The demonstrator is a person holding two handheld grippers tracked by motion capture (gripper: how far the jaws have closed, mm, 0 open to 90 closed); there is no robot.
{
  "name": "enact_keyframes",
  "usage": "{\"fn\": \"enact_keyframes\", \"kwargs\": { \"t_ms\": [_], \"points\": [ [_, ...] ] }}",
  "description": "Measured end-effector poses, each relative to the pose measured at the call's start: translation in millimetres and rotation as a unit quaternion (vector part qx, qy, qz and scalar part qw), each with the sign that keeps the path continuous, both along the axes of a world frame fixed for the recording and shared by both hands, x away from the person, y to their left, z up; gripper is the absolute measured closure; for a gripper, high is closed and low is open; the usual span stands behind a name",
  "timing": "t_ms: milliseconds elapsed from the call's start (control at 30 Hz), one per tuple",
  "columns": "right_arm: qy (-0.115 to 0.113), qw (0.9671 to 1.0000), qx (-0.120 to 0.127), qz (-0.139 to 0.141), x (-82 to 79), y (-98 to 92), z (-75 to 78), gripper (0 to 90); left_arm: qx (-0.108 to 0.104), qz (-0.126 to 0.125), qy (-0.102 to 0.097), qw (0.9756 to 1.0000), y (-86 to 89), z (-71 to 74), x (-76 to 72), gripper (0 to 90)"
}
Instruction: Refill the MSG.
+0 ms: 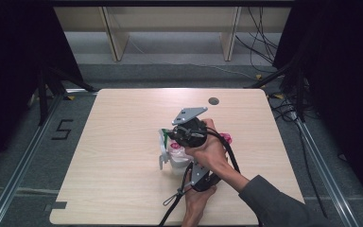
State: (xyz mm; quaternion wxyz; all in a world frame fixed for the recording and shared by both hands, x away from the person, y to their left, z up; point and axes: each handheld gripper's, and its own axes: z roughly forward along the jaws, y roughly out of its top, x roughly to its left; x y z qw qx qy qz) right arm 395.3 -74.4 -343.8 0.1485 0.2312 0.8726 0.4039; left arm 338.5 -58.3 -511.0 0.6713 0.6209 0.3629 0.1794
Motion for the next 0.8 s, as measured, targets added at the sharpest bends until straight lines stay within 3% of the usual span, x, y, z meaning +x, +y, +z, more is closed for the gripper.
{"fn": "enact_keyframes", "kwargs": {
  "t_ms": [67, 200, 333, 500, 533, 567, 633, 800],
  "points": [
    [0.008, 1.0000, 0.005, -0.001, -0.2, -0.5, 0.6, 90.0, 0.002, 0.001, 0.000, 1.0000, 0.7, -0.2, 0.5, 73.0],
    [-0.001, 1.0000, -0.001, 0.000, 0.0, 0.4, -0.6, 90.0, 0.000, 0.002, 0.001, 1.0000, 0.3, 0.0, -0.4, 73.0],
    [0.001, 0.9999, 0.013, -0.005, -0.1, -0.2, 2.5, 90.0, 0.001, 0.002, -0.005, 1.0000, 2.0, 1.8, -0.5, 73.0],
    [-0.006, 1.0000, 0.002, 0.003, -0.3, 1.8, 2.9, 90.0, 0.001, 0.004, -0.002, 1.0000, 0.9, 1.8, -1.3, 72.9],
    [-0.014, 0.9999, 0.000, -0.001, -0.4, 3.3, 0.1, 90.0, -0.005, -0.017, -0.002, 0.9998, -0.7, 0.7, 0.3, 72.9],
    [0.005, 1.0000, -0.008, 0.000, -1.5, 3.4, -0.3, 90.0, -0.007, -0.018, -0.002, 0.9998, -0.9, 0.4, 0.1, 72.9],
    [-0.006, 1.0000, -0.004, -0.003, -0.2, 3.8, -1.3, 90.0, 0.000, 0.004, -0.001, 1.0000, 0.9, 1.3, -1.3, 72.9],
    [-0.001, 1.0000, 0.003, -0.001, -0.3, 3.1, 1.8, 90.0, 0.002, 0.004, -0.004, 1.0000, 1.4, 1.6, -0.8, 72.9]
  ]
}}
